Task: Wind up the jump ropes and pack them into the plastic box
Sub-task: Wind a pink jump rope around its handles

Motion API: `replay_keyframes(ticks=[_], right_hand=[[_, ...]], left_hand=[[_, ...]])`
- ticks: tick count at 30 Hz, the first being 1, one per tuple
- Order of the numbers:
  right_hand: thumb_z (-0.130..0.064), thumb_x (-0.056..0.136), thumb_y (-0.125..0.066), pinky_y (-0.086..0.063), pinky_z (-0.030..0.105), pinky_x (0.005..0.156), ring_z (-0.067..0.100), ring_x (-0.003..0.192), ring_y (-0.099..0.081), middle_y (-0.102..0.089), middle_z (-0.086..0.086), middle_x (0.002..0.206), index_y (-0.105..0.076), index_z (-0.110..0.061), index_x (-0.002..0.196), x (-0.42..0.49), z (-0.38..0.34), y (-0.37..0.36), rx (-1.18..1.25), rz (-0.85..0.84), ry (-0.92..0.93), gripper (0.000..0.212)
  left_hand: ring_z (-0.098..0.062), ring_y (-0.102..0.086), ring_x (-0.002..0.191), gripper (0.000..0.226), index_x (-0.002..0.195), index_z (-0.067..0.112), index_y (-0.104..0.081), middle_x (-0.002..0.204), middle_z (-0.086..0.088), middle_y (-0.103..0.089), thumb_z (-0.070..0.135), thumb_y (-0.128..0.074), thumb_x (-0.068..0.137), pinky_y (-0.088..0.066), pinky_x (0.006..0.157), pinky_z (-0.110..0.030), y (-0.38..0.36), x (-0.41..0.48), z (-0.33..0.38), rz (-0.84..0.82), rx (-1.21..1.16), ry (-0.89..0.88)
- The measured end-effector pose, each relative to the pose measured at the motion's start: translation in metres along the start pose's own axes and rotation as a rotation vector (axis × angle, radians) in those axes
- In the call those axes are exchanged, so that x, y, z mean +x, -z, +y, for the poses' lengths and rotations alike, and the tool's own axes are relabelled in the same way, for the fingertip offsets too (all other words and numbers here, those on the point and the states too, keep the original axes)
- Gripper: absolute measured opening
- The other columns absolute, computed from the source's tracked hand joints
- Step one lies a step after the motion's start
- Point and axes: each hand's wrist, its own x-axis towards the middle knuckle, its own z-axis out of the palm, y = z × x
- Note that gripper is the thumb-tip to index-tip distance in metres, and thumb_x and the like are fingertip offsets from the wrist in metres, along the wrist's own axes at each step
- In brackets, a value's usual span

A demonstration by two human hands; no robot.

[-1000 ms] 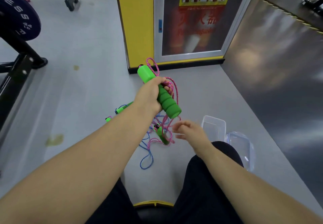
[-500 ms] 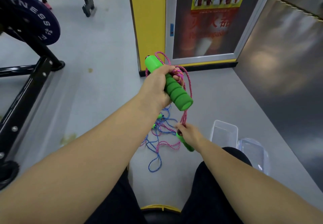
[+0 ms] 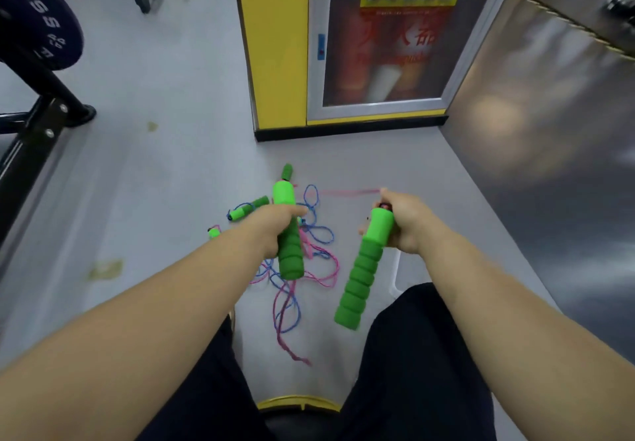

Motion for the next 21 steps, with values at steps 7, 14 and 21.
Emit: replay_keyframes(ticks=[7,14,21], right_hand=[[-0.037,0.100,-0.031,-0.044,0.029,0.055,0.021,0.045,-0.047,-0.043,0.010,0.060,-0.040,-0.013,0.064,0.000,-0.006,-0.025,0.376,-0.085,-0.058,0.044],[-0.038,0.100,-0.031,-0.043,0.030,0.058,0.019,0.048,-0.045,-0.046,0.005,0.046,-0.043,-0.012,0.062,0.002,0.007,-0.040,0.567,-0.118,0.018,0.047],[-0.035,0.100,-0.033,-0.045,0.029,0.060,0.014,0.047,-0.053,-0.056,0.006,0.052,-0.051,-0.011,0.062,-0.005,0.010,-0.044,0.559,-0.134,0.200,0.049]], left_hand=[[-0.016,-0.062,0.056,0.004,0.091,0.013,-0.056,0.076,-0.004,-0.067,0.016,-0.056,0.093,-0.053,0.052,-0.026,-0.015,-0.025,-0.012,-0.365,0.015,-0.134],[-0.029,-0.064,0.088,0.017,0.107,0.013,-0.059,0.097,-0.012,-0.067,0.015,-0.058,0.089,-0.052,0.087,-0.044,-0.009,-0.040,-0.023,-0.534,0.123,-0.203],[-0.021,-0.069,0.073,0.013,0.089,0.009,-0.065,0.080,-0.006,-0.071,-0.002,-0.064,0.081,-0.057,0.074,-0.033,-0.013,-0.047,-0.026,-0.597,0.216,-0.229]])
